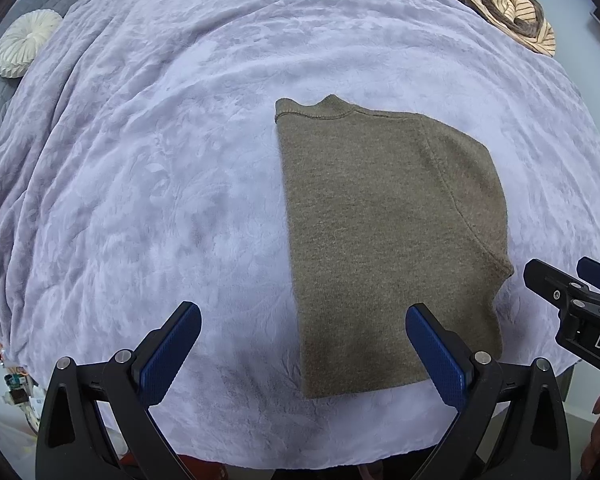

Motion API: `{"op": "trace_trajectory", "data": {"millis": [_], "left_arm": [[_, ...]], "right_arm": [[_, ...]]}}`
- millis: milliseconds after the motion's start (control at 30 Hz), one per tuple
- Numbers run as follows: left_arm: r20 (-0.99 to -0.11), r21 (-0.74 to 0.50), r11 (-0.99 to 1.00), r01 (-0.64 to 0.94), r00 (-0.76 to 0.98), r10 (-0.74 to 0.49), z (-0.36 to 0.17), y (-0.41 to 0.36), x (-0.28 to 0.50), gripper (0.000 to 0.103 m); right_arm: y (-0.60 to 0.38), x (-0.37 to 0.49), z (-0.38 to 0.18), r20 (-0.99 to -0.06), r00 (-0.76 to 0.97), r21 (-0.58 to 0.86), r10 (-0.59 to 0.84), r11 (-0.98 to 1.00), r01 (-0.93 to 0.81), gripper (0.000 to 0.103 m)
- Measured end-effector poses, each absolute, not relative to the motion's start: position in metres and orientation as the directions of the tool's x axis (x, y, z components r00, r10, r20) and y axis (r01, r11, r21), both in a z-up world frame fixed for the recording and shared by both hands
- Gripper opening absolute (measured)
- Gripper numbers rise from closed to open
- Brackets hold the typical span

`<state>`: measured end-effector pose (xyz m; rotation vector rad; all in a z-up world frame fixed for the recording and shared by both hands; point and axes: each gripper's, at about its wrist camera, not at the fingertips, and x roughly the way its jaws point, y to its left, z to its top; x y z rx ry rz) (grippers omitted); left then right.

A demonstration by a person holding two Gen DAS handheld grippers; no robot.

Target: Fold small clothes

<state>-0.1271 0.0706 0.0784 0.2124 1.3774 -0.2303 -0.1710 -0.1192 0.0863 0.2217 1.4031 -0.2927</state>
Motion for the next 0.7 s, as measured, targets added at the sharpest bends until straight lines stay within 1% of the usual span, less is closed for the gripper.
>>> {"op": "trace_trajectory", "data": {"millis": [700], "left_arm": [[-0.984, 0.016, 0.96, 0.281, 0.174, -0.035, 0.0792, 0.0664, -0.1293, 0.103]], "right_arm": [[-0.118, -0.1718, 0.0841, -0.988, 0.141, -0.019, -0.069, 0.944, 0.329, 0.087]]}}
